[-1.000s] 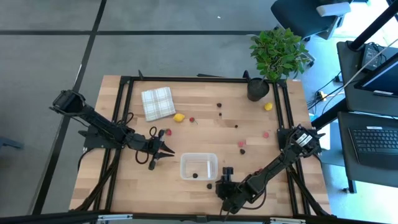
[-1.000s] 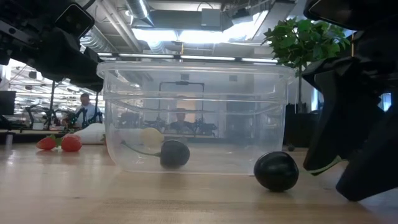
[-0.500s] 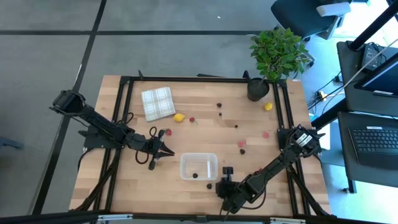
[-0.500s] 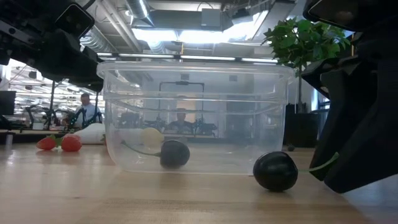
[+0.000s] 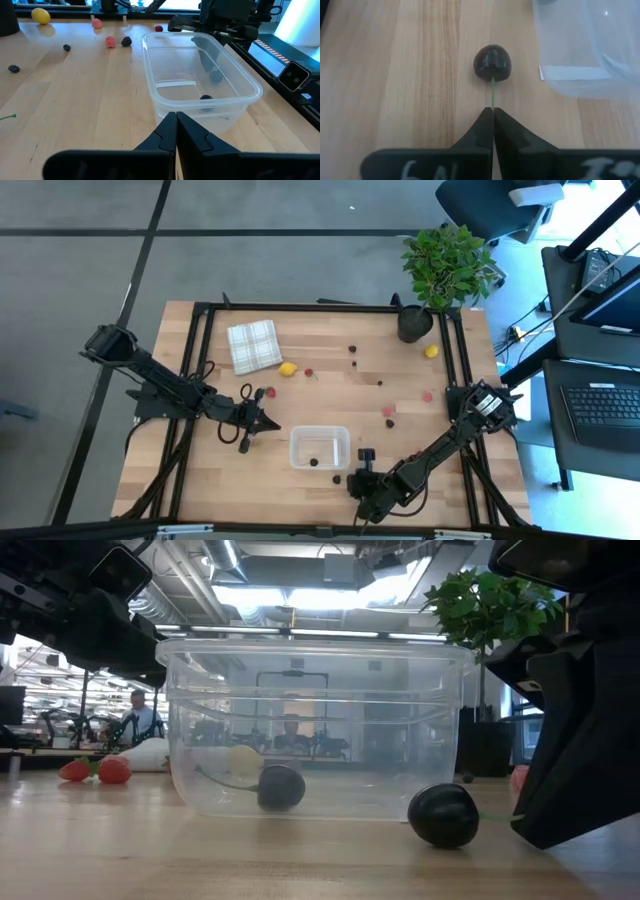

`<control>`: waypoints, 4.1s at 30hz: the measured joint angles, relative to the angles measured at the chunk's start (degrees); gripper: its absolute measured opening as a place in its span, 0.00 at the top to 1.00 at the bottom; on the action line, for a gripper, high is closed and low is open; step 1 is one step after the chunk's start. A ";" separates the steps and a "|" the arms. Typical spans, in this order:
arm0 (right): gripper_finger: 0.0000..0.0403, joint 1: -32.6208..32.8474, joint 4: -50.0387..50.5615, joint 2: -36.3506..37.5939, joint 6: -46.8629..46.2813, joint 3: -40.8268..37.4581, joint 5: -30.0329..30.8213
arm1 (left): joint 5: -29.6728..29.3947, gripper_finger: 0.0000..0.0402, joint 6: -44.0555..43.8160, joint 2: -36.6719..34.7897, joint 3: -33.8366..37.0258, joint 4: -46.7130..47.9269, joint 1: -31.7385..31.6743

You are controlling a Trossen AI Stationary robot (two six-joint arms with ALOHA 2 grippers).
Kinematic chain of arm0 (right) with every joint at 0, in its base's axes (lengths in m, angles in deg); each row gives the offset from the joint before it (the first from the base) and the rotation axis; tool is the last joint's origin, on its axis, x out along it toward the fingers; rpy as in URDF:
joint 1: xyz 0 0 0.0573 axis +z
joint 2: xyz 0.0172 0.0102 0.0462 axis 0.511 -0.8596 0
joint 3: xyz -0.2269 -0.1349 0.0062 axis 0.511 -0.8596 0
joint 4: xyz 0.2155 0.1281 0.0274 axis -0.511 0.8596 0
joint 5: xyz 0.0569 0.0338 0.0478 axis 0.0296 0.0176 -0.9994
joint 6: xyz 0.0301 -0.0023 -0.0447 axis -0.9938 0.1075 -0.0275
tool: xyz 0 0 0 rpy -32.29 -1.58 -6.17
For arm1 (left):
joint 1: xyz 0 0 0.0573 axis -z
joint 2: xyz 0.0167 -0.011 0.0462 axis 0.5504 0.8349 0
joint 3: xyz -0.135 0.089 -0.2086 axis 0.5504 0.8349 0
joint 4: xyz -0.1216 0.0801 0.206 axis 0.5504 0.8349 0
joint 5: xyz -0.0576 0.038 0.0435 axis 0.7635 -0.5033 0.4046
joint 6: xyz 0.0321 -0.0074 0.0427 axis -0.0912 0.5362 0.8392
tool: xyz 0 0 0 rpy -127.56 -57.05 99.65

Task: Pick and placing Produce into tupperware
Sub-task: Put the black cherry into the transparent bin, then put the raspberry into the transparent bin

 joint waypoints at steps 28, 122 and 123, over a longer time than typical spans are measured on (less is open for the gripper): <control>0.99 -17.45 29.82 4.07 16.37 22.05 -15.11 | 0.02 0.84 -3.03 -0.02 0.00 2.10 0.02; 0.51 -5.55 56.62 24.23 -12.43 14.24 11.40 | 1.07 0.68 -5.79 -0.02 0.00 1.94 -0.05; 0.51 -5.55 52.52 25.67 -11.45 10.62 11.17 | 1.09 0.68 -5.81 -0.02 0.00 1.72 -0.05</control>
